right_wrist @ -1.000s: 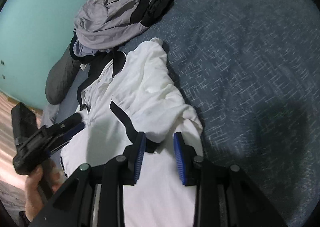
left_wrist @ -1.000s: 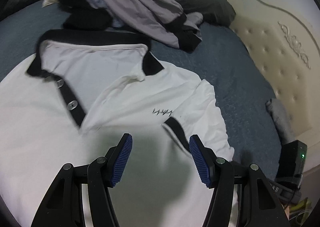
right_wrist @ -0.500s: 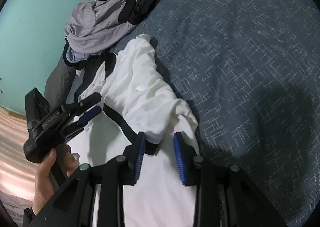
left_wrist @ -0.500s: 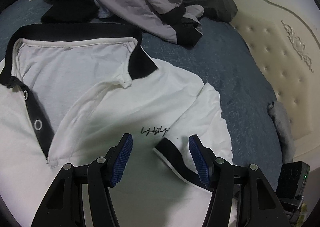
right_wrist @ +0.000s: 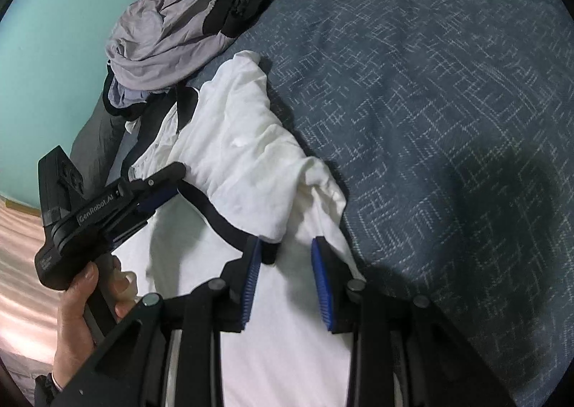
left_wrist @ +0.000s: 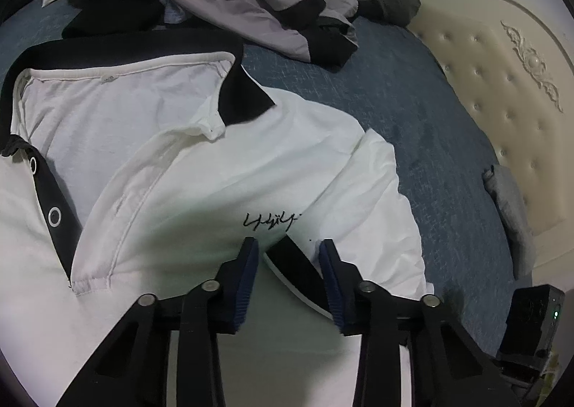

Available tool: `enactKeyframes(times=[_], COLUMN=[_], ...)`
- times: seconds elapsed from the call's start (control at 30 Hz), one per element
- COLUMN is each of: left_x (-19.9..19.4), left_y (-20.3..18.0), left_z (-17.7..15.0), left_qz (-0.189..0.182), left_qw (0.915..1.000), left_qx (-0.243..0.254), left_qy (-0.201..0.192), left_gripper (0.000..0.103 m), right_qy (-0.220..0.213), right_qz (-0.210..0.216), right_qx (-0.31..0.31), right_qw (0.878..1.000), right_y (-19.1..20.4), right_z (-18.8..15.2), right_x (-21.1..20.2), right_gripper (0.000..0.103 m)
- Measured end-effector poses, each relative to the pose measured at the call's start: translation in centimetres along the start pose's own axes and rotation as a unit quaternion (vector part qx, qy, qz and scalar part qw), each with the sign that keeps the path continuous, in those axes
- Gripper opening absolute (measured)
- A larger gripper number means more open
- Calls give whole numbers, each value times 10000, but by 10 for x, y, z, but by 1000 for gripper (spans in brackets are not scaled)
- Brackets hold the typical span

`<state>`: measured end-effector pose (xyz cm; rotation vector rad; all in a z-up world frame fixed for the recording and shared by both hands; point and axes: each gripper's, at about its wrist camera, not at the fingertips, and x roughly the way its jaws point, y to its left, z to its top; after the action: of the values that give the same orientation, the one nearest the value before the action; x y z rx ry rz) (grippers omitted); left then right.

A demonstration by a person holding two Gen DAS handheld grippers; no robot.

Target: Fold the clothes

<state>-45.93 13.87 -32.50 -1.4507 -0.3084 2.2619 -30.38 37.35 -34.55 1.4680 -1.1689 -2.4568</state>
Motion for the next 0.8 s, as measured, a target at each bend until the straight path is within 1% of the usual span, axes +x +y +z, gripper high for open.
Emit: enactKeyframes(times=[0.1,0.13,0.17,0.2,0.27,0.53,0.7,0.8], left_x=[-1,-2,-3,-3,-5,-11,-10,-8], left_y=[-2,-2,-3,-4,-7,-13,-13,-11], left_z=[0,0,0,0,1,8,8,7], left_qz=[8,8,1,4,11,114,179,180], left_qw=[10000,10000,10000,10000,9999,9998,9997,9998], left_qx=[18,26,46,75,122,162,147,81], left_qy=[-11,-20,-24,-29,-27,-71,-1,25], left_gripper=[33,30,29,29,24,16,14,13], right_qy=[-54,-71,-77,-83,-97,-159,-106,-84], right_qz=[88,135,183,231,336,610,672,654], right_qx=[-6,-49,-35,-21,55,191,241,326], right_qw=[9999,9999,9998,9997,9994,9978,9974,9973], right_y=[-1,-1,-3,-4,-9,-6,-4,-10], right_z=[0,0,1,1,0,-7,-16,-18], right_x=[3,4,5,5,5,-8,-11,-7], right_gripper=[29,27,20,16,9,6,5,5])
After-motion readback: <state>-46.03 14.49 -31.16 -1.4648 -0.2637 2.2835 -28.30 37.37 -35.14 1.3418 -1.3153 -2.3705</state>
